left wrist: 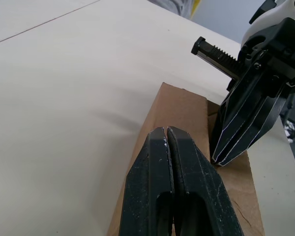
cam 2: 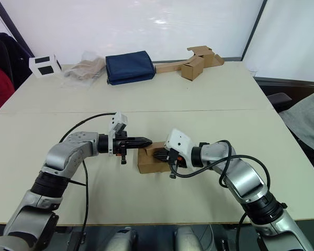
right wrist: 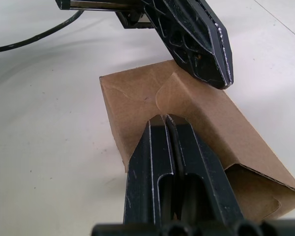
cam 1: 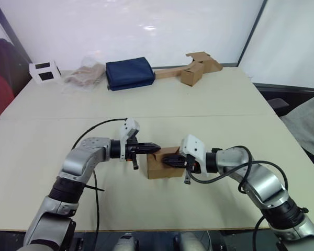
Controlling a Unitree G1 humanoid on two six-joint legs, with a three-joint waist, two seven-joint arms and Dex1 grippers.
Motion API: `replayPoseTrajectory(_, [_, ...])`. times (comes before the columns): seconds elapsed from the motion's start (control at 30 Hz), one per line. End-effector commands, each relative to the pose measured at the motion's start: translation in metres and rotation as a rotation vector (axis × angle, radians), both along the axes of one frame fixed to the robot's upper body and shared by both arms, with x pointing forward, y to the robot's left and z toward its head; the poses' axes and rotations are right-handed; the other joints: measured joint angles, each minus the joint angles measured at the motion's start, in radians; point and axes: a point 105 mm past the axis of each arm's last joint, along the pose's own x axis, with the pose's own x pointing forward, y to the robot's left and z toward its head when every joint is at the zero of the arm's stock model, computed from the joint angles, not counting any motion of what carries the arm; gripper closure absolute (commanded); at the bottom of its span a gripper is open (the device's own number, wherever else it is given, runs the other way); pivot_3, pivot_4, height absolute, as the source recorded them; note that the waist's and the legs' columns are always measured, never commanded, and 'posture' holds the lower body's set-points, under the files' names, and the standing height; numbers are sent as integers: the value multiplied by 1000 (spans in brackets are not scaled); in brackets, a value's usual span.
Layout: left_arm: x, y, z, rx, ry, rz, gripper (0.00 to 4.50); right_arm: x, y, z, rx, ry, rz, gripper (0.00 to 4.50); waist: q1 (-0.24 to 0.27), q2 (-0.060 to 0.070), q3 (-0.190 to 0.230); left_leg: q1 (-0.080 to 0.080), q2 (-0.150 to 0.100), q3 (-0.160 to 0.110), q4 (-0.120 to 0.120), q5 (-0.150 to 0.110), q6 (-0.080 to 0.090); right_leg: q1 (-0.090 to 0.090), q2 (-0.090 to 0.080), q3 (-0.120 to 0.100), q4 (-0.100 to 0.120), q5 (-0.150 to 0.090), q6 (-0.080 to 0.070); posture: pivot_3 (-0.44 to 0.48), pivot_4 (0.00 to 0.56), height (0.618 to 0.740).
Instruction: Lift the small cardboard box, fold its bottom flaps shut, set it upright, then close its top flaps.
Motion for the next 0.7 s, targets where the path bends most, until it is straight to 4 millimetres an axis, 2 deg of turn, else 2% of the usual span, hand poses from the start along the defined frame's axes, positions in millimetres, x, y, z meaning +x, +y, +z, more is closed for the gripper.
replayPoseTrajectory(0.03, [-3, -2, 3, -3, -20, -12, 4454, 5, 0, 4, 5, -28, -17, 4500, 0, 0, 0, 0, 0, 0, 0, 0, 0, 0, 0, 0, 0, 0, 0, 0, 150, 740])
replayPoseTrajectory(0.33, [-1, -1, 6, -15, -24, 2, 4454, 6, 4, 6, 25, -34, -17, 4500, 0, 0, 0, 0, 0, 0, 0, 0, 0, 0, 0, 0, 0, 0, 0, 0, 150, 740])
replayPoseTrajectory(0.7, [-5, -3, -1, 67, -94, -37, 4454, 7, 3, 9, 23, -46, -21, 4500, 0, 0, 0, 0, 0, 0, 0, 0, 0, 0, 0, 0, 0, 0, 0, 0, 150, 740])
